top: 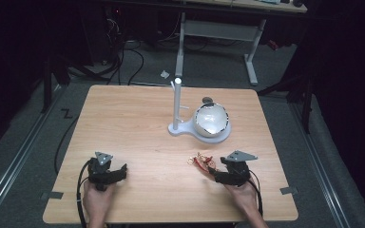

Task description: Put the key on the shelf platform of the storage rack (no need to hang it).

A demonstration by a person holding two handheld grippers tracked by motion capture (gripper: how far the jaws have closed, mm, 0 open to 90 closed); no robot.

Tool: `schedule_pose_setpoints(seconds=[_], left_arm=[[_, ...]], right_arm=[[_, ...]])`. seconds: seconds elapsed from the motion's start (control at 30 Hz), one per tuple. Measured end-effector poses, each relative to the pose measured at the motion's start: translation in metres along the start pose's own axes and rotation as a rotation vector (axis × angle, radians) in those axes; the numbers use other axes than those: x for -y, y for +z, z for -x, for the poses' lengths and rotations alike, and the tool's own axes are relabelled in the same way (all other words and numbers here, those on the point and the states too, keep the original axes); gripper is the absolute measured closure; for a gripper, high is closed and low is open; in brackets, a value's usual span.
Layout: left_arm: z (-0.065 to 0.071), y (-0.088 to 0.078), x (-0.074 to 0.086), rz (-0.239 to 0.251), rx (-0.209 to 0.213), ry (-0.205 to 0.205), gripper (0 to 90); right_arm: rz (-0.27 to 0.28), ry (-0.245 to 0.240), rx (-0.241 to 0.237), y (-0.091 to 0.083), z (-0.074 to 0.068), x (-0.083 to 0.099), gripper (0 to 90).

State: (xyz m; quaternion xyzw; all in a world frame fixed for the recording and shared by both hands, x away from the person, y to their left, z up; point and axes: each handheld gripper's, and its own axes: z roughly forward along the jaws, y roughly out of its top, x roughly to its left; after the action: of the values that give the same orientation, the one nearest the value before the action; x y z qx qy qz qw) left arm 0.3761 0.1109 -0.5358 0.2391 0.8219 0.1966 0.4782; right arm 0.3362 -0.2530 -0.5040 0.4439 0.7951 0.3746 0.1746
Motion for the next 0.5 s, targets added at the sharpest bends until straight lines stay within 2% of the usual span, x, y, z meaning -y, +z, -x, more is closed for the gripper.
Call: schedule_pose_setpoints(seconds=[0.23, 0.27, 0.5], left_arm=[[0.0, 0.0, 0.0, 0.001, 0.003, 0.005, 17.1], [0.0, 0.0, 0.0, 0.003, 0.002, 0.003, 17.1], [0.0, 0.0, 0.0, 0.002, 0.002, 0.002, 17.2]], right_arm=[[-0.033, -0.015, -0.008, 0.015, -0.006, -0.002, 29.3], [-0.038, -0.029, -0.004, 0.019, -0.007, -0.003, 28.9], [-0.065, -0.047, 0.012, 0.029, -0.009, -0.003, 28.0]])
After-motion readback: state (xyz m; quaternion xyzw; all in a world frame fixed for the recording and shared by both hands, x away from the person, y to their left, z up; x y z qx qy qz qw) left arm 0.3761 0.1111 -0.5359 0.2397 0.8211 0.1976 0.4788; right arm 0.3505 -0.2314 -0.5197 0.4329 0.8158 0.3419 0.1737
